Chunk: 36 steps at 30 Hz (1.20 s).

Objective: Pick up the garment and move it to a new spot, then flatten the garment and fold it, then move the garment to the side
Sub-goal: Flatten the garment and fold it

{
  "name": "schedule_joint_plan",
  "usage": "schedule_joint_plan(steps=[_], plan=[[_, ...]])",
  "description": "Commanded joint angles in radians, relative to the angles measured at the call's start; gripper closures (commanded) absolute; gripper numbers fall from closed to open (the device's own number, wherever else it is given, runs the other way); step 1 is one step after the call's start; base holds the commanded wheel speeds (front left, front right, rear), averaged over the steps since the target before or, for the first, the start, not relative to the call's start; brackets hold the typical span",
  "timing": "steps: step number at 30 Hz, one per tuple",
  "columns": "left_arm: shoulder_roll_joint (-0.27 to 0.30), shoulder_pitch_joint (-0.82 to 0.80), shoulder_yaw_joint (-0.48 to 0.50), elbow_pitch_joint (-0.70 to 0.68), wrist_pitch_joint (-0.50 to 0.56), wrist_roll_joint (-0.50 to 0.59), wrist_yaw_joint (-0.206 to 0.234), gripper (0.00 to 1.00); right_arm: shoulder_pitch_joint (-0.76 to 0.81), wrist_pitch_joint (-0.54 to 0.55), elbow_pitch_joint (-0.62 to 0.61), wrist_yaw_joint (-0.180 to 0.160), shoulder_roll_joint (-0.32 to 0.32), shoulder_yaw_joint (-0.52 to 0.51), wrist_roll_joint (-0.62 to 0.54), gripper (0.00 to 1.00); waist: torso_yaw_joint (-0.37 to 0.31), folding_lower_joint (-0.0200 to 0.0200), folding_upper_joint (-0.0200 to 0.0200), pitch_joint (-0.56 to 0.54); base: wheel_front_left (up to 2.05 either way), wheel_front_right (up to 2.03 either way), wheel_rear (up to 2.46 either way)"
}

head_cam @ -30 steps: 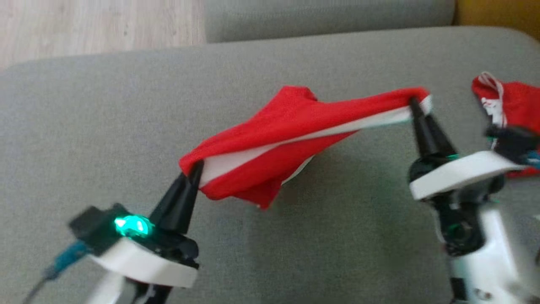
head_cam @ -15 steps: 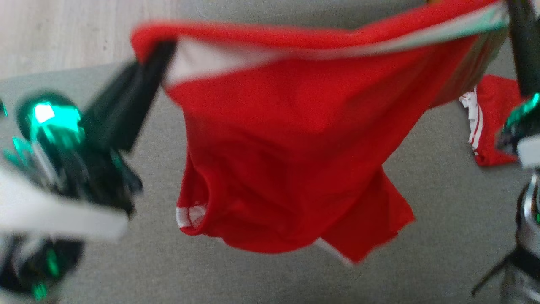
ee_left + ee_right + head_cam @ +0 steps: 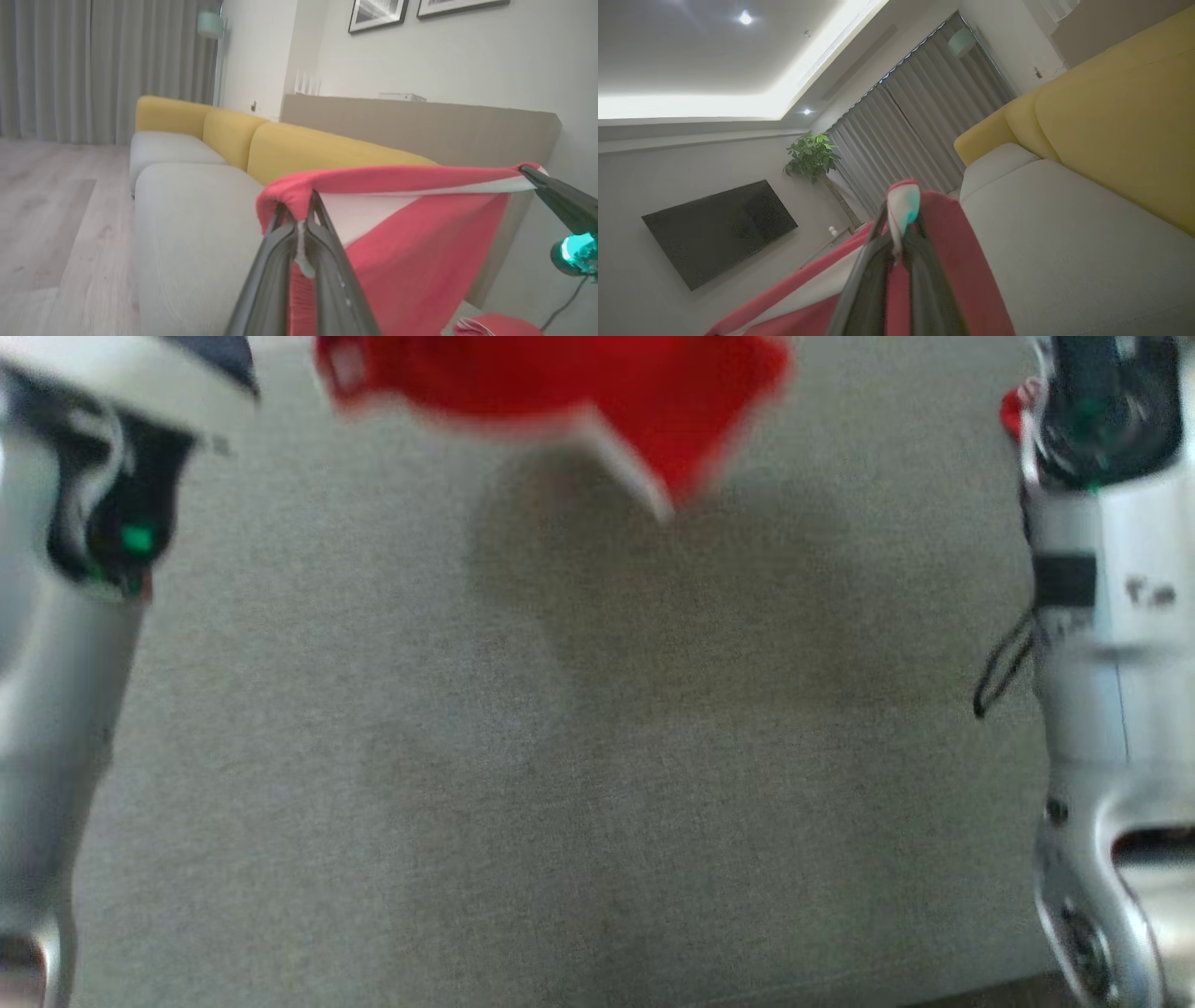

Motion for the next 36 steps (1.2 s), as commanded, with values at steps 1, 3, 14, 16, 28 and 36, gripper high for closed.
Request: schedule_joint_plan(steps=[1,3,14,16,28,36], plan=[[0.036,-0.097,0.047,0.027,-0.049,0.032,-0.004,1.0,-0.067,-0.063,0.021,0.007,0.004,0.027,0.032,1.0,-0.017,-0.0004,0.0,0.042,0.0,0.0,0.0],[0.013,-0.123,0.028,0.094,-0.1,0.053,-0.017,1.0,-0.094,-0.124,0.102,0.007,0.004,0.078,0.075,1.0,-0.021,-0.0004,0.0,0.066,0.0,0.0,0.0],[-0.002,0.244,-0.119,0.178,-0.176,-0.078,-0.048,1.0,0.208,-0.301,0.293,0.007,0.004,0.31,0.065,1.0,-0.023,-0.0004,0.0,0.106,0.0,0.0,0.0],[0.015,0.346,-0.155,0.128,-0.19,-0.102,-0.048,1.0,0.281,-0.311,0.281,0.007,0.004,0.307,0.026,1.0,-0.023,-0.0004,0.0,0.098,0.0,0.0,0.0],[0.067,0.867,-0.216,-0.221,-0.289,-0.18,0.048,1.0,0.833,-0.152,-0.146,0.007,-0.073,0.056,-0.116,1.0,0.007,-0.0004,0.0,-0.025,0.0,0.0,0.0],[0.046,1.095,-0.231,-0.449,-0.344,-0.238,0.134,1.0,1.236,0.128,-0.687,0.007,-0.01,-0.171,-0.19,1.0,0.025,-0.0004,0.0,-0.04,0.0,0.0,0.0]])
